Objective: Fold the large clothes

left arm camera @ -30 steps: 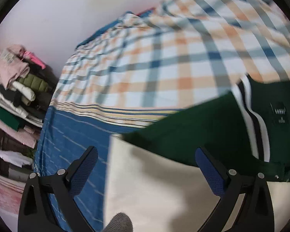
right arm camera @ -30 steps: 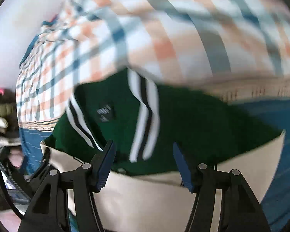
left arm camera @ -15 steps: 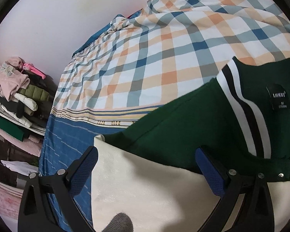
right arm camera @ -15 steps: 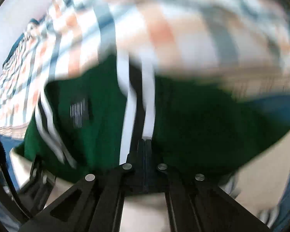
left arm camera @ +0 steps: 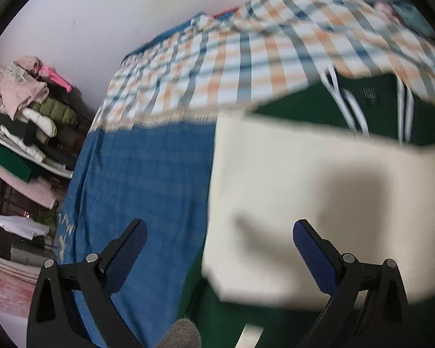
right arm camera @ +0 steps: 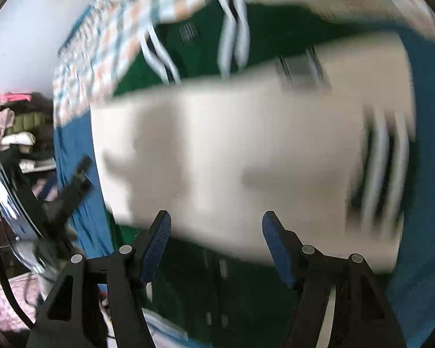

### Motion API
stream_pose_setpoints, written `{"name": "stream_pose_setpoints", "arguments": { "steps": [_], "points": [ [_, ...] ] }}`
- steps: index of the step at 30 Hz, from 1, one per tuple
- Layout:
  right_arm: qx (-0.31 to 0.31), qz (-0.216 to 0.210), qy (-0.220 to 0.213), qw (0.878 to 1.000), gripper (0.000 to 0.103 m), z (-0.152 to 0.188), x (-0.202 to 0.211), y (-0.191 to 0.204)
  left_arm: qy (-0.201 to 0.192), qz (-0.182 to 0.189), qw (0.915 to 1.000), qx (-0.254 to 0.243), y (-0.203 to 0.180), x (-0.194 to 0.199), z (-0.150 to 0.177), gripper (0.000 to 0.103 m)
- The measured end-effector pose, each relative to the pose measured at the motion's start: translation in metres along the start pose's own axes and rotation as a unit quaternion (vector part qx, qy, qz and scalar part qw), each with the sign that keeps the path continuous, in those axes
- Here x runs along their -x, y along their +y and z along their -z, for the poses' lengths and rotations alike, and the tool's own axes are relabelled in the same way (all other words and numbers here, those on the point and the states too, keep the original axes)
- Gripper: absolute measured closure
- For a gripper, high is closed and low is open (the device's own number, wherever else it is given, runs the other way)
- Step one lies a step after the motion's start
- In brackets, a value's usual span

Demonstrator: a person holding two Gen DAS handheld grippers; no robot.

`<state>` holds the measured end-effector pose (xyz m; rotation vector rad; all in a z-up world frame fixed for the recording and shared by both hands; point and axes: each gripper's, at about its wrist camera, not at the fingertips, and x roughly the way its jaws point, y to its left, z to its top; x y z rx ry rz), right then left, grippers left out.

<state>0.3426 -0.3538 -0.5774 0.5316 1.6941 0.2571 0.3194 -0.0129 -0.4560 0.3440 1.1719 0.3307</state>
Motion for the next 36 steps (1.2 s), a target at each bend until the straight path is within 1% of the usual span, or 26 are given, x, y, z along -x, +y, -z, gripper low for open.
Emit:
{"name": "stream_pose_setpoints", "arguments": {
  "steps": [1,2,3,4,6,7,8,9,11,12,13,14,15,16,17,18,20,22,23,24,27,29,31,32,33,36],
  "points": [
    [-0.002,0.007,0.012,1.000,0.036,0.017,-0.004,-0.004,0.012,0.002,0.9999,-0.004,0.003,0.004,0.017,0.000],
    [-0.010,0.019,0.026,0.999,0.036,0.050,-0.011,-0.009,0.025,0.004,0.9996,-0.008,0.007,0.009,0.041,0.000],
    [-0.022,0.025,0.034,0.999,0.036,0.075,-0.017,-0.014,0.037,0.002,0.9992,-0.014,0.007,0.011,0.058,0.000],
    [-0.037,0.031,0.048,0.998,0.036,0.108,-0.025,-0.029,0.052,0.001,0.9984,-0.019,0.007,0.011,0.075,0.000],
    [-0.078,0.042,0.068,0.994,0.038,0.154,-0.046,-0.047,0.099,0.009,0.9947,-0.027,0.003,0.008,0.115,0.000],
    [-0.106,0.058,0.077,0.990,0.043,0.179,-0.053,-0.061,0.120,0.013,0.9923,-0.028,0.001,0.008,0.130,0.000],
    [-0.123,0.083,0.076,0.986,0.046,0.194,-0.054,-0.068,0.135,0.023,0.9902,-0.026,-0.001,0.009,0.143,0.000],
    [-0.141,0.114,0.059,0.982,0.047,0.213,-0.045,-0.080,0.144,0.033,0.9887,-0.025,-0.006,0.014,0.157,0.000],
    [-0.156,0.156,0.020,0.975,0.047,0.233,-0.022,-0.096,0.145,0.044,0.9878,-0.036,-0.022,0.026,0.174,0.000],
    [-0.166,0.189,0.006,0.968,0.047,0.247,-0.010,-0.109,0.144,0.051,0.9874,-0.042,-0.033,0.033,0.182,0.000],
    [-0.173,0.197,0.003,0.965,0.047,0.256,-0.006,-0.119,0.141,0.056,0.9874,-0.045,-0.042,0.039,0.186,0.000],
    [-0.178,0.193,0.007,0.965,0.047,0.265,-0.004,-0.130,0.135,0.059,0.9879,-0.048,-0.053,0.045,0.189,0.000],
    [-0.178,0.202,0.012,0.963,0.047,0.272,-0.005,-0.138,0.128,0.058,0.9887,-0.051,-0.066,0.051,0.191,0.000],
    [-0.166,0.215,0.024,0.962,0.047,0.280,-0.012,-0.149,0.125,0.058,0.9890,-0.053,-0.074,0.056,0.193,0.000],
    [-0.152,0.226,0.045,0.961,0.047,0.286,-0.023,-0.158,0.123,0.056,0.9894,-0.053,-0.085,0.059,0.194,0.000],
    [-0.144,0.245,0.071,0.956,0.047,0.291,-0.040,-0.165,0.120,0.048,0.9902,-0.054,-0.098,0.060,0.195,0.000],
    [-0.148,0.219,0.098,0.959,0.047,0.300,-0.059,-0.184,0.124,0.035,0.9900,-0.057,-0.113,0.061,0.202,0.000],
    [-0.132,0.209,0.113,0.962,0.047,0.295,-0.054,-0.183,0.126,0.010,0.9903,-0.058,-0.124,0.062,0.207,0.000],
    [-0.118,0.196,0.102,0.968,0.047,0.290,-0.043,-0.179,0.123,-0.009,0.9908,-0.056,-0.131,0.065,0.209,0.000],
    [-0.101,0.177,0.079,0.976,0.047,0.284,-0.026,-0.175,0.119,-0.026,0.9912,-0.052,-0.130,0.070,0.212,0.000],
    [-0.048,0.152,0.035,0.987,0.047,0.272,0.012,-0.177,0.100,-0.093,0.9891,-0.055,-0.150,0.099,0.216,0.000],
    [-0.020,0.161,0.022,0.987,0.046,0.265,0.027,-0.188,0.084,-0.150,0.9822,-0.077,-0.174,0.126,0.222,0.000],
    [-0.004,0.170,0.018,0.985,0.046,0.257,0.039,-0.209,0.079,-0.182,0.9755,-0.095,-0.198,0.146,0.228,0.000],
    [-0.002,0.169,0.020,0.985,0.045,0.256,0.044,-0.220,0.077,-0.189,0.9732,-0.105,-0.218,0.162,0.232,0.000],
    [0.000,0.167,0.024,0.986,0.044,0.244,0.046,-0.230,0.076,-0.189,0.9729,-0.110,-0.233,0.172,0.237,0.000],
    [0.008,0.180,0.036,0.983,0.044,0.244,0.059,-0.272,0.073,-0.164,0.9748,-0.132,-0.287,0.205,0.252,0.000]
  ]
}}
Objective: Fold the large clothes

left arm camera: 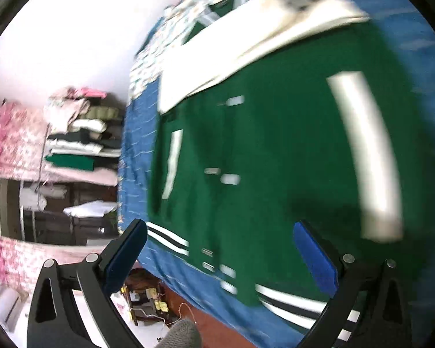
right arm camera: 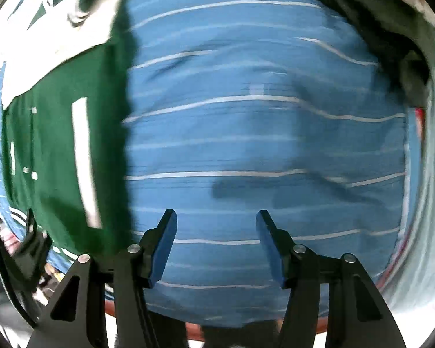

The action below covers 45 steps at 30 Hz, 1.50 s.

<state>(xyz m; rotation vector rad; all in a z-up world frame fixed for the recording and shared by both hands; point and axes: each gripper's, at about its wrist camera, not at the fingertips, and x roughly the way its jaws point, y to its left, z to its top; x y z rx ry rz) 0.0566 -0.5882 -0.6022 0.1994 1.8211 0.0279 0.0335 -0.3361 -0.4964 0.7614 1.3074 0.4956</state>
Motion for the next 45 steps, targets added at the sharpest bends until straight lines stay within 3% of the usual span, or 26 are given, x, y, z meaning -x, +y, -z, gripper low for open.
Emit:
{"name": "stream_pose_setpoints", "arguments": {
  "steps": [4,6,8,12,16,20,22,24,25,26,28,30,32,36,37,41,44,45],
  "points": [
    [-0.016,0.006,0.011,1.000,0.044,0.007,0.000,-0.045,0.004,0.039,0.9990,-0.024,-0.056,0.042,0.005,0.000],
    [-0.033,0.003,0.015,0.999,0.044,0.008,0.001,-0.068,0.008,0.035,0.9988,-0.033,-0.083,0.052,0.006,0.000],
    [-0.044,0.005,0.016,0.999,0.044,0.008,0.003,-0.082,0.019,0.013,0.9989,-0.040,-0.104,0.045,0.005,0.000],
    [-0.050,-0.004,0.020,0.999,0.044,-0.003,0.005,-0.099,0.054,0.006,0.9980,-0.032,-0.121,0.016,0.001,0.000],
    [-0.034,-0.025,0.019,0.999,0.044,-0.016,0.012,-0.111,0.072,0.005,0.9974,0.011,-0.110,-0.001,-0.009,0.000],
    [-0.029,-0.061,0.020,0.997,0.044,-0.038,0.003,-0.086,0.096,-0.022,0.9936,0.056,-0.089,-0.022,-0.024,0.000],
    [-0.025,-0.091,0.019,0.995,0.044,-0.048,0.001,-0.080,0.107,-0.024,0.9897,0.091,-0.069,-0.035,-0.029,0.000],
    [-0.015,-0.143,0.011,0.990,0.044,-0.070,0.000,-0.070,0.102,-0.023,0.9871,0.121,-0.052,-0.036,-0.030,0.007],
    [-0.007,-0.178,0.005,0.984,0.044,-0.083,-0.002,-0.065,0.100,-0.015,0.9857,0.134,-0.044,-0.035,-0.030,0.020],
    [0.000,-0.208,-0.001,0.978,0.044,-0.090,-0.003,-0.058,0.090,0.003,0.9843,0.151,-0.031,-0.033,-0.030,0.048],
    [0.013,-0.293,-0.015,0.956,0.039,-0.109,-0.007,-0.040,0.079,0.029,0.9823,0.167,-0.021,-0.027,-0.031,0.078],
    [0.023,-0.355,-0.028,0.934,0.030,-0.123,-0.011,-0.023,0.072,0.037,0.9810,0.176,-0.011,-0.022,-0.032,0.085],
    [0.021,-0.423,-0.036,0.905,0.029,-0.154,-0.014,0.005,0.066,0.034,0.9819,0.174,-0.006,-0.019,-0.035,0.088],
    [-0.010,-0.494,-0.027,0.869,0.026,-0.181,-0.027,0.030,0.070,0.020,0.9834,0.167,-0.006,-0.025,-0.036,0.088],
    [-0.020,-0.504,-0.019,0.864,0.026,-0.189,-0.033,0.040,0.072,0.021,0.9828,0.169,-0.006,-0.025,-0.037,0.088],
    [-0.040,-0.492,0.013,0.869,0.026,-0.195,-0.066,0.077,0.078,0.033,0.9801,0.180,0.000,-0.032,-0.038,0.089],
    [-0.049,-0.479,0.014,0.876,0.059,-0.195,-0.066,0.082,0.076,0.053,0.9774,0.190,0.010,-0.032,-0.036,0.090],
    [-0.047,-0.473,0.009,0.880,0.076,-0.192,-0.059,0.080,0.074,0.063,0.9758,0.196,0.018,-0.033,-0.033,0.090]
  ]
}}
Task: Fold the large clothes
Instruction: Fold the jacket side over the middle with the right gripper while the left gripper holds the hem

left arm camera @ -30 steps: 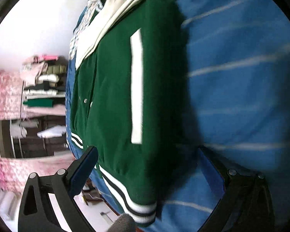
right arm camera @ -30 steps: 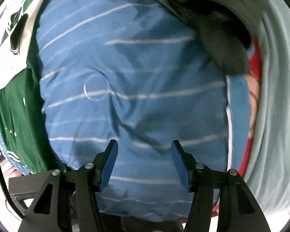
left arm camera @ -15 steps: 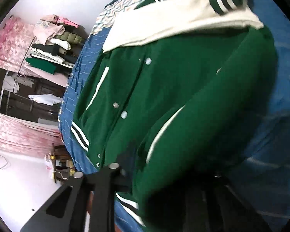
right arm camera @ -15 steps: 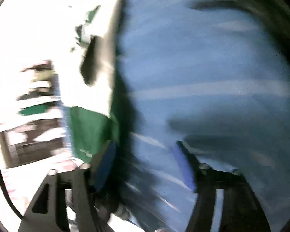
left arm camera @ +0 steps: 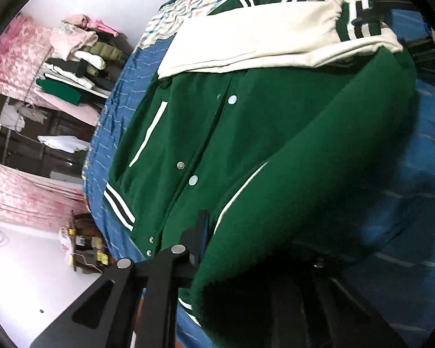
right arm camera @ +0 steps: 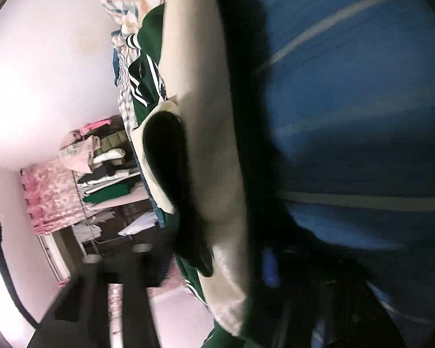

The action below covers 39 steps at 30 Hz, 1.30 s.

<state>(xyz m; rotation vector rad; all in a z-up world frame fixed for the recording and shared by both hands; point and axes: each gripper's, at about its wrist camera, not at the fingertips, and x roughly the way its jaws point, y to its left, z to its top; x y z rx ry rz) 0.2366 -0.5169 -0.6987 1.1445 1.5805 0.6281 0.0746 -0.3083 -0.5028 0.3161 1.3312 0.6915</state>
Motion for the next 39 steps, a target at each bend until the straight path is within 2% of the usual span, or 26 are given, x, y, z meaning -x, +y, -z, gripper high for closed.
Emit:
{"name": "stream_pose_setpoints", "arguments": {
  "steps": [1,3,6,9,13,15,16,19,23,24,25,27,29,30,31,32,33,35,37,39],
  "points": [
    [0.002,0.004,-0.003,1.000,0.081,-0.002,-0.010,0.007,0.000,0.008,1.0000,0.003,0.005,0.000,-0.001,0.090],
    [0.025,0.022,-0.012,0.999,0.084,0.007,-0.004,0.036,0.000,0.031,0.9994,0.015,0.023,0.002,-0.004,0.090],
    [0.048,0.038,-0.017,0.998,0.086,0.011,0.006,0.082,0.004,0.079,0.9963,0.033,0.057,0.005,-0.013,0.089],
    [0.080,0.060,-0.023,0.995,0.087,0.021,0.016,0.145,0.007,0.130,0.9900,0.055,0.102,0.005,-0.027,0.090],
    [0.114,0.097,-0.031,0.988,0.087,0.025,-0.015,0.230,0.008,0.175,0.9810,0.082,0.168,-0.011,-0.048,0.089],
    [0.127,0.123,-0.033,0.984,0.087,0.029,-0.043,0.270,0.014,0.193,0.9756,0.104,0.204,-0.030,-0.059,0.089],
    [0.129,0.134,-0.033,0.982,0.087,0.022,-0.045,0.281,0.018,0.199,0.9740,0.108,0.218,-0.041,-0.064,0.089],
    [0.142,0.181,-0.030,0.973,0.087,0.026,-0.099,0.333,0.041,0.225,0.9645,0.132,0.261,-0.089,-0.076,0.084],
    [0.156,0.240,-0.010,0.958,0.087,0.020,-0.184,0.368,0.079,0.274,0.9449,0.161,0.294,-0.161,-0.078,0.083],
    [0.160,0.253,-0.004,0.954,0.087,0.015,-0.205,0.372,0.092,0.288,0.9381,0.168,0.302,-0.181,-0.076,0.083],
    [0.162,0.271,0.001,0.949,0.087,0.011,-0.215,0.359,0.107,0.305,0.9284,0.182,0.311,-0.199,-0.073,0.081],
    [0.166,0.308,0.024,0.937,0.086,0.012,-0.273,0.367,0.140,0.356,0.8956,0.226,0.333,-0.233,-0.065,0.077],
    [0.154,0.321,0.044,0.933,0.077,0.014,-0.321,0.355,0.158,0.398,0.8599,0.278,0.360,-0.263,-0.056,0.061],
    [0.149,0.324,0.053,0.933,0.066,0.011,-0.334,0.347,0.160,0.404,0.8476,0.305,0.376,-0.276,-0.050,0.053],
    [0.143,0.326,0.055,0.933,0.049,0.010,-0.344,0.343,0.159,0.404,0.8395,0.327,0.391,-0.286,-0.046,0.040],
    [0.136,0.321,0.058,0.936,0.043,0.008,-0.353,0.340,0.147,0.396,0.8349,0.353,0.411,-0.293,-0.040,0.039],
    [0.132,0.312,0.061,0.939,0.041,0.006,-0.363,0.340,0.140,0.388,0.8350,0.365,0.425,-0.294,-0.036,0.039],
    [0.128,0.273,0.067,0.951,0.040,0.003,-0.380,0.341,0.130,0.366,0.8407,0.377,0.447,-0.291,-0.027,0.039],
    [0.139,0.232,0.075,0.960,0.040,0.010,-0.365,0.346,0.127,0.356,0.8445,0.379,0.456,-0.280,-0.019,0.038],
    [0.163,0.216,0.073,0.960,0.039,0.019,-0.340,0.349,0.124,0.362,0.8463,0.371,0.449,-0.265,-0.017,0.038]
  ]
}}
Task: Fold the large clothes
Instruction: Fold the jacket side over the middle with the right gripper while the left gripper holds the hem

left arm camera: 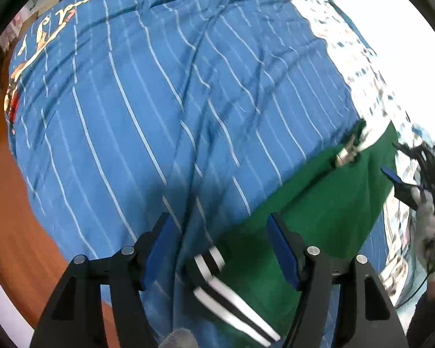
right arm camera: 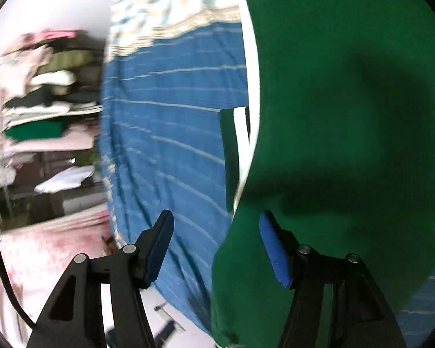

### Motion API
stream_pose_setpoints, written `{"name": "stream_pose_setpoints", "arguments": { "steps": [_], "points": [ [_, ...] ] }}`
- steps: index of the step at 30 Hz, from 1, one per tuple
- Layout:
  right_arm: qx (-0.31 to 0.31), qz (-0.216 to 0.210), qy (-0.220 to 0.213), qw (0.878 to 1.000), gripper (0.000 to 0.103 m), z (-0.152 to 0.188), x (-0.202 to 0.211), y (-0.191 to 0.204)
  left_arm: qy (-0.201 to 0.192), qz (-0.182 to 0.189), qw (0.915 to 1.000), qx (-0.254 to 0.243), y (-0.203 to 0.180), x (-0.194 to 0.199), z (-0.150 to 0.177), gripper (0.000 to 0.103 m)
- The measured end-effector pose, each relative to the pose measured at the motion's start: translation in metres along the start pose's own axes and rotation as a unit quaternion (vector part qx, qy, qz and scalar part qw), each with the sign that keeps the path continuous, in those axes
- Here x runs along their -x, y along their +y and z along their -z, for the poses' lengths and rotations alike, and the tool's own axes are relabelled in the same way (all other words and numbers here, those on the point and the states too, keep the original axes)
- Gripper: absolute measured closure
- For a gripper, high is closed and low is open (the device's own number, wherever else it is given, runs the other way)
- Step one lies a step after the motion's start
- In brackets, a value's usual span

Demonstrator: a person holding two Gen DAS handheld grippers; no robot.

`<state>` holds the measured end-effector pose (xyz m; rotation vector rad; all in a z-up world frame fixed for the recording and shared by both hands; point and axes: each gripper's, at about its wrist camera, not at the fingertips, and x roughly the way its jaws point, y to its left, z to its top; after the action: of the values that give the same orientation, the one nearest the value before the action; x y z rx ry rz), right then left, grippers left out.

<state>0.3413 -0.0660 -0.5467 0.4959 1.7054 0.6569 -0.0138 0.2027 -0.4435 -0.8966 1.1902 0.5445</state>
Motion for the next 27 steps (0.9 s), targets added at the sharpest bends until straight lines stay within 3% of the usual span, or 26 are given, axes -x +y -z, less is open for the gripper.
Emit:
{"name": "stream_pose_setpoints", "arguments": {
  "steps": [2,4,5,7,9,10,12,16,22,24,26,27],
  "points": [
    [0.023,0.028,-0.021,0.999,0.039,0.020,0.028,-0.014,0.016,0.016,0.9996,-0.014,-0.017,-0.008,0.016,0.037],
    [0.028,0.059,-0.028,0.997,0.039,0.040,0.052,-0.036,0.035,-0.002,0.9987,-0.037,-0.035,-0.033,0.028,0.037],
    [0.023,0.078,-0.031,0.996,0.039,0.053,0.066,-0.054,0.038,-0.026,0.9975,-0.053,-0.045,-0.046,0.035,0.037],
    [0.013,0.102,-0.029,0.994,0.039,0.069,0.085,-0.085,0.029,-0.110,0.9896,-0.088,-0.057,-0.075,0.044,0.037],
    [-0.010,0.124,-0.030,0.992,0.039,0.082,0.105,-0.129,0.015,-0.164,0.9809,-0.104,-0.049,-0.101,0.042,0.026],
    [-0.019,0.126,-0.030,0.991,0.039,0.083,0.107,-0.141,0.023,-0.163,0.9820,-0.092,-0.041,-0.110,0.037,0.018],
    [-0.043,0.124,-0.035,0.991,0.039,0.082,0.115,-0.173,0.032,-0.147,0.9860,-0.072,-0.032,-0.118,0.030,0.016],
    [-0.047,0.069,-0.050,0.995,0.036,0.049,0.116,-0.219,0.028,-0.152,0.9841,-0.087,-0.038,-0.120,0.025,0.015],
    [-0.043,-0.052,-0.070,0.995,0.034,-0.041,0.086,-0.281,0.026,-0.161,0.9819,-0.095,-0.053,-0.121,0.015,0.015],
    [-0.034,-0.098,-0.073,0.992,0.032,-0.058,0.076,-0.286,0.026,-0.163,0.9815,-0.097,-0.056,-0.122,0.014,0.015],
    [-0.030,-0.113,-0.086,0.989,0.032,-0.064,0.072,-0.285,0.025,-0.165,0.9809,-0.100,-0.066,-0.127,0.014,0.015],
    [-0.027,-0.122,-0.095,0.988,0.041,-0.064,0.071,-0.283,0.026,-0.165,0.9805,-0.103,-0.070,-0.129,0.012,0.015]
  ]
}}
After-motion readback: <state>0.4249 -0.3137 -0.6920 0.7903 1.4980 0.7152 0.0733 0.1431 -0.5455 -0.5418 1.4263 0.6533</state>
